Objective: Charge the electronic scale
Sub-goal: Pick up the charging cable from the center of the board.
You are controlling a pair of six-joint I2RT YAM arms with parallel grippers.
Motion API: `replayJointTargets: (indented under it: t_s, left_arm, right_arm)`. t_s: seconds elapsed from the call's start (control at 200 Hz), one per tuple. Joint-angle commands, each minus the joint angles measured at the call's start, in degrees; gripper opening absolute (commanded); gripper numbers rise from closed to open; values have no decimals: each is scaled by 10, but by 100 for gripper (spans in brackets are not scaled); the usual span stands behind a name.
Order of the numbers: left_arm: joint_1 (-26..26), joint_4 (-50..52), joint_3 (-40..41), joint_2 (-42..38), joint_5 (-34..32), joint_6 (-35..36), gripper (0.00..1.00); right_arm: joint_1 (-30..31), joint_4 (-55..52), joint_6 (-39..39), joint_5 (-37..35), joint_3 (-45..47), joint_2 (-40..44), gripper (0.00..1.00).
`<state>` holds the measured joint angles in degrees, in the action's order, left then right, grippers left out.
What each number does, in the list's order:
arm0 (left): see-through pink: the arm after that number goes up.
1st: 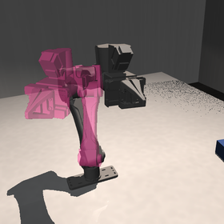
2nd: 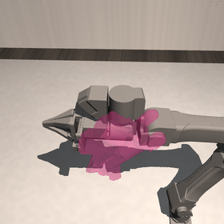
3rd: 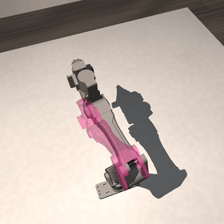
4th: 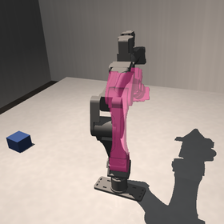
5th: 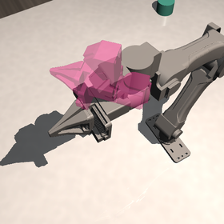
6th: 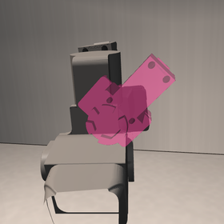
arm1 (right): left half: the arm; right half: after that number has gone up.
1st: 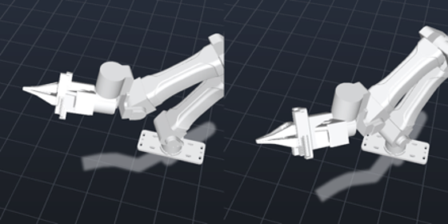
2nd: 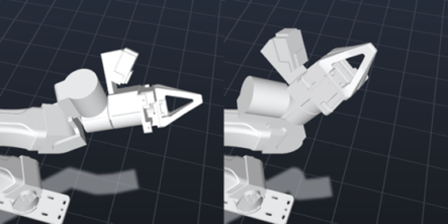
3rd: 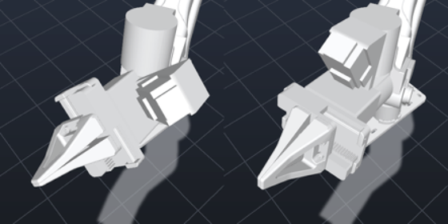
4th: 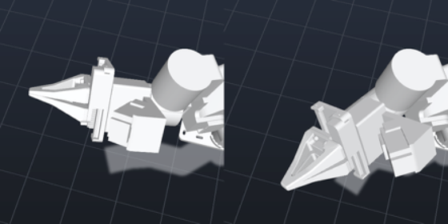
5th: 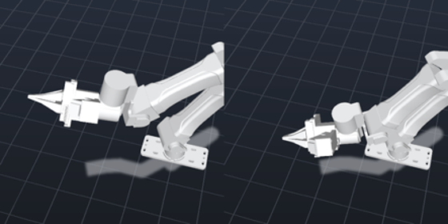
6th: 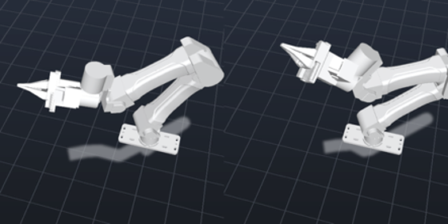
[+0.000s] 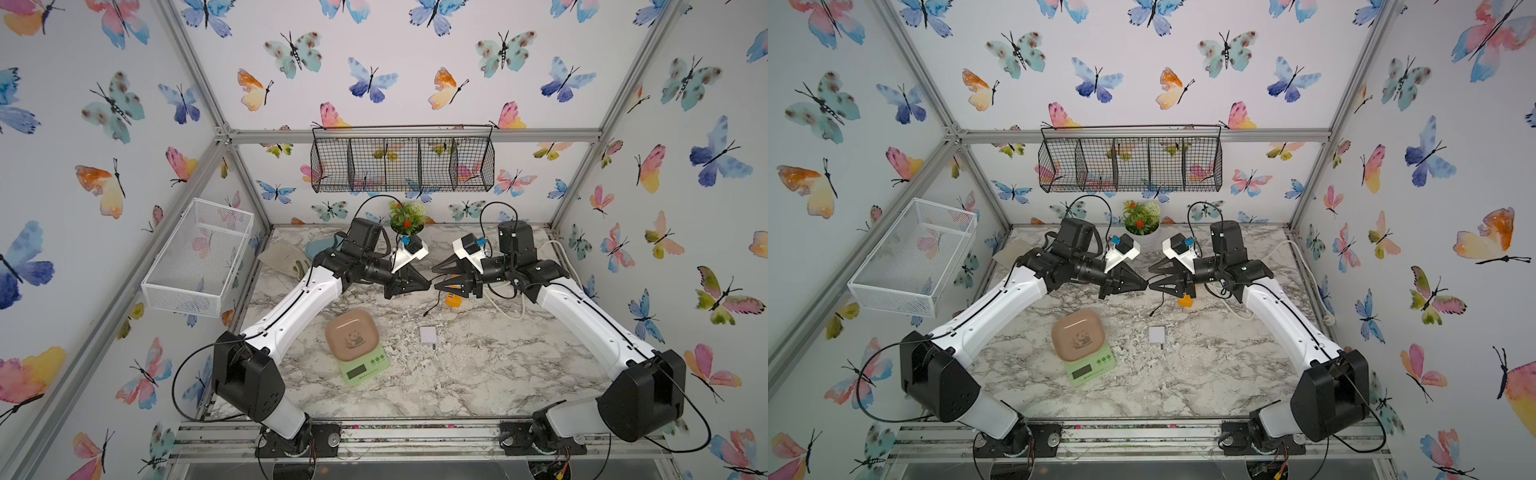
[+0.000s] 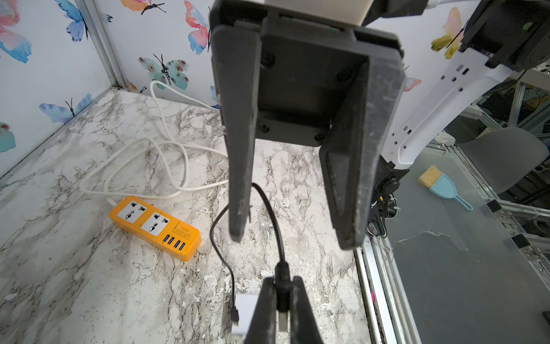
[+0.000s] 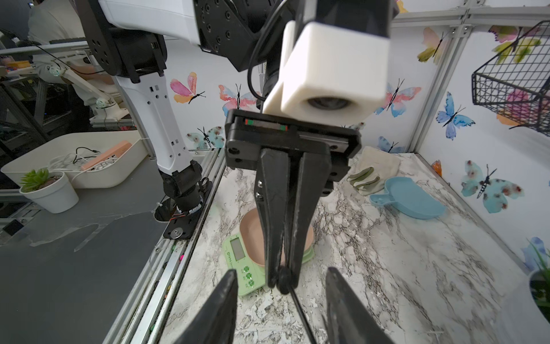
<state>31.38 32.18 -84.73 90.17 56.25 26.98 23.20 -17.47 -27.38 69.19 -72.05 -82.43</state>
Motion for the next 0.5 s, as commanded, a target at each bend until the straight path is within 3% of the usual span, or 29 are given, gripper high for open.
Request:
replayJointTargets:
  t_s: [0.0,0.14,0.225,0.385,0.491]
  left_arm:
    - [7,29,-17,9,2,18,6]
    - [9,30,-22,12,-2,17,6]
    - [9,31,-27,13,-2,17,6]
    - [10,31,-32,13,-1,17,6]
    - [10,31,-32,14,-5,17,6]
  right_arm:
    - [-1,-22,8,19,-18,-12,40]
    - [0,-36,3,19,-20,-15,29]
    - [0,-33,4,9,-16,-13,16]
    - [0,-39,7,-1,-18,-19,14]
    - [0,-41,5,-1,-18,-19,20]
